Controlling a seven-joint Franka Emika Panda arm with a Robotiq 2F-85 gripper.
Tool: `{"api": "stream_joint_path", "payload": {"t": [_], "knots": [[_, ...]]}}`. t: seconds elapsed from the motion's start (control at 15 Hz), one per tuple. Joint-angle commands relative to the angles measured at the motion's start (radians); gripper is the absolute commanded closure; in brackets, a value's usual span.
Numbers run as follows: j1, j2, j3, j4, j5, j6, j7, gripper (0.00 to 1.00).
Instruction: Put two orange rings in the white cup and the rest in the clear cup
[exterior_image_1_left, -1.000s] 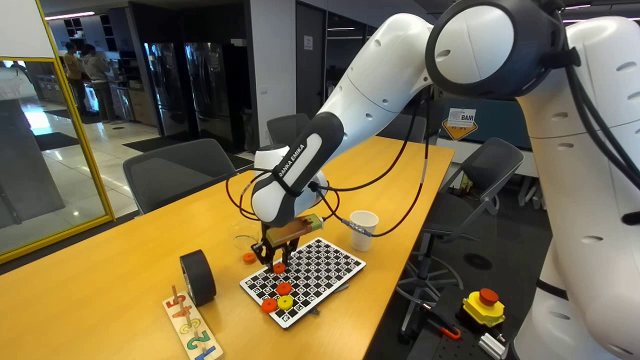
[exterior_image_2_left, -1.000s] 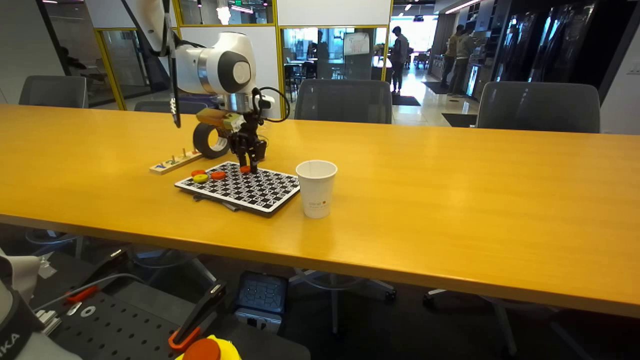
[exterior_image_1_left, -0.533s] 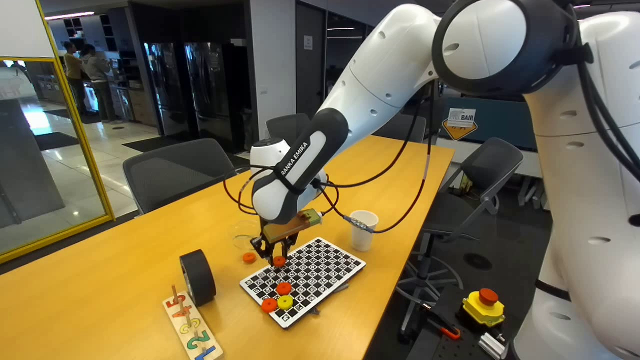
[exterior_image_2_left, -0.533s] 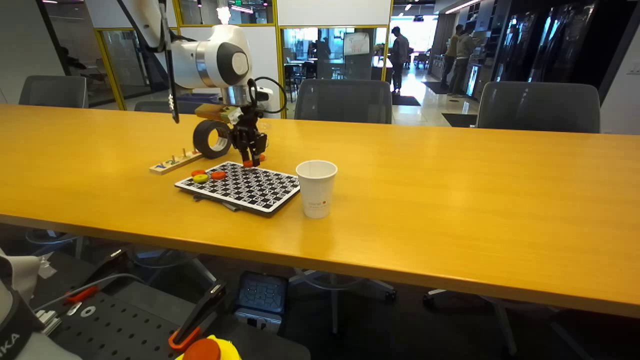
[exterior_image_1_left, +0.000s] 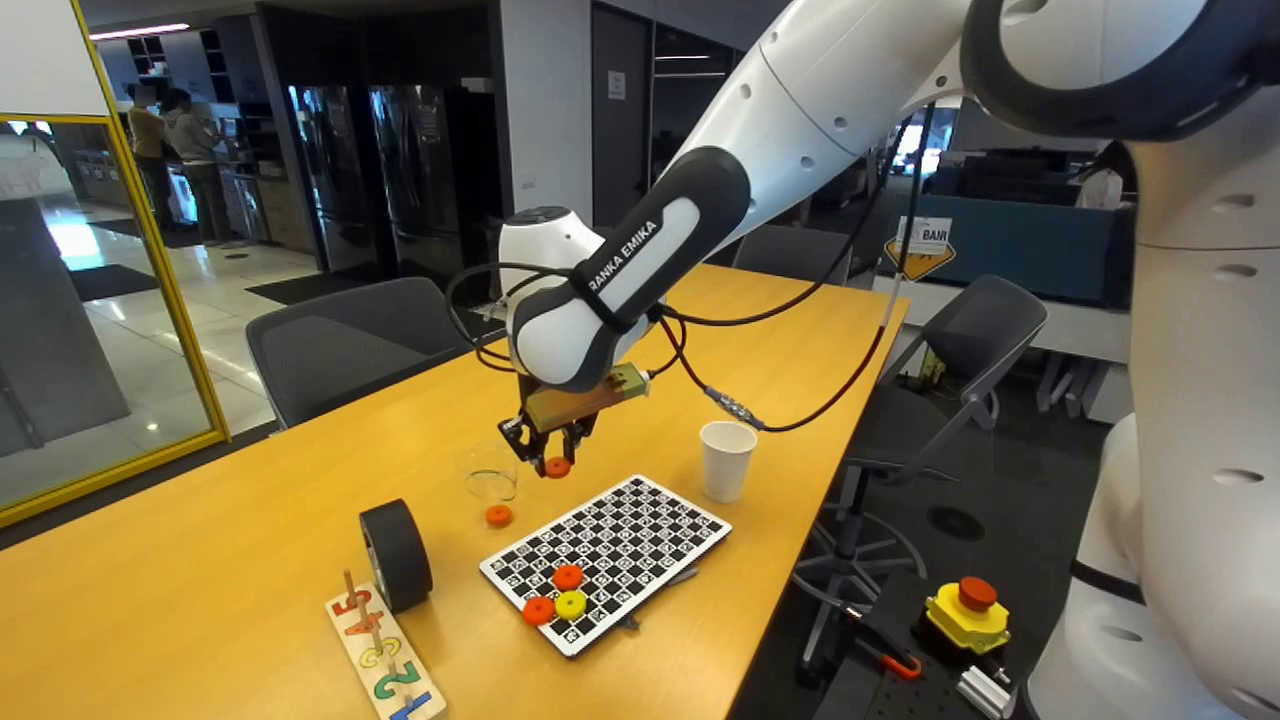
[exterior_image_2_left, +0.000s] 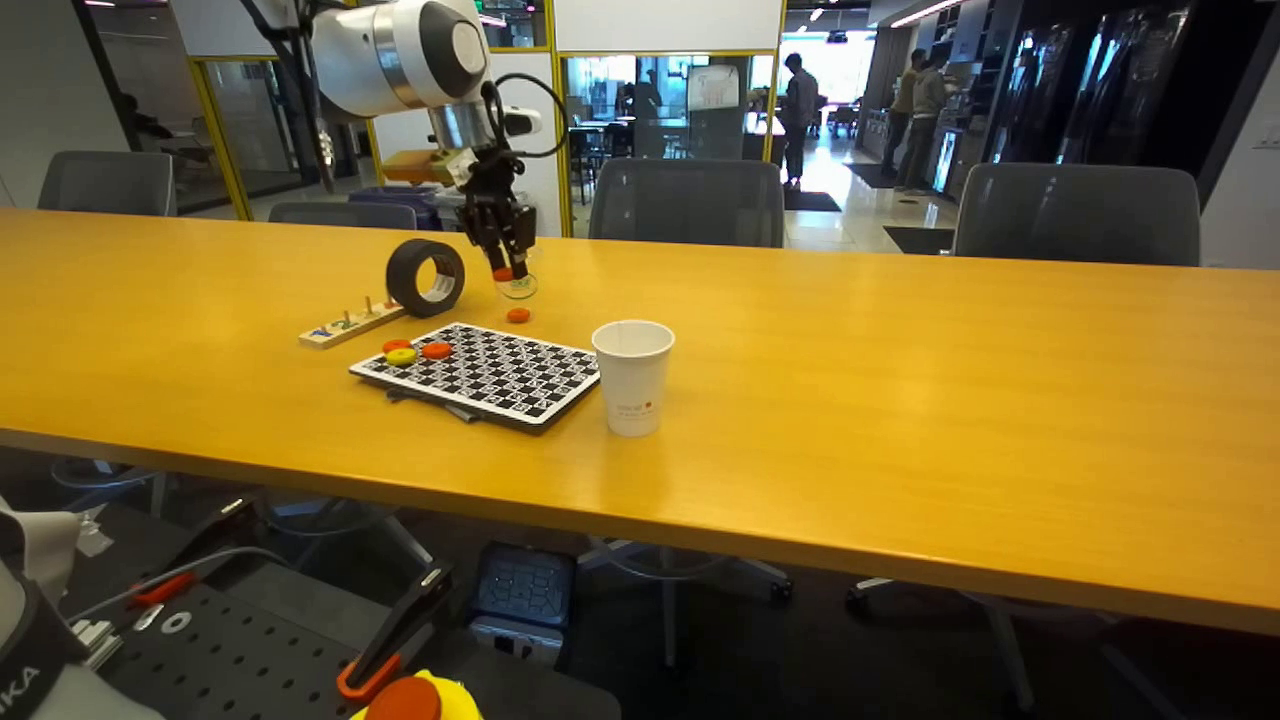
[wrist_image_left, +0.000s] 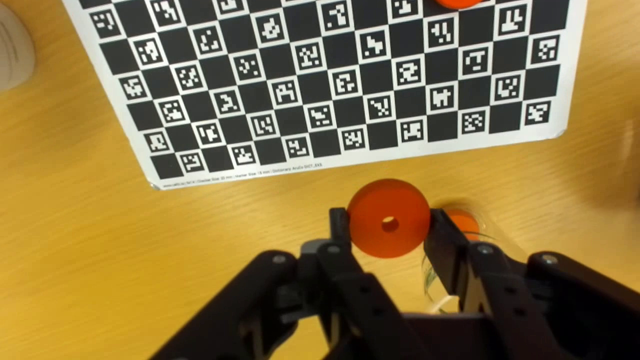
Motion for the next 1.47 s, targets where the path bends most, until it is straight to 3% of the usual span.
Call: {"api": "stream_joint_path", "payload": {"t": [0.0,0.4,1.0,1.4], "knots": [[-0.013,-0.063,0.025,-0.012,-0.025,0.017,-0.005,0.83],[-0.025,-0.023,0.058,0.067,-0.003,0.056,-0.062,0.83],[-0.071,0.149,0.095,0.280,0.087,0.022,-0.252,0.83],[-0.090,0.198,0.120,0.323,0.157,-0.014,-0.331,0.83]]}}
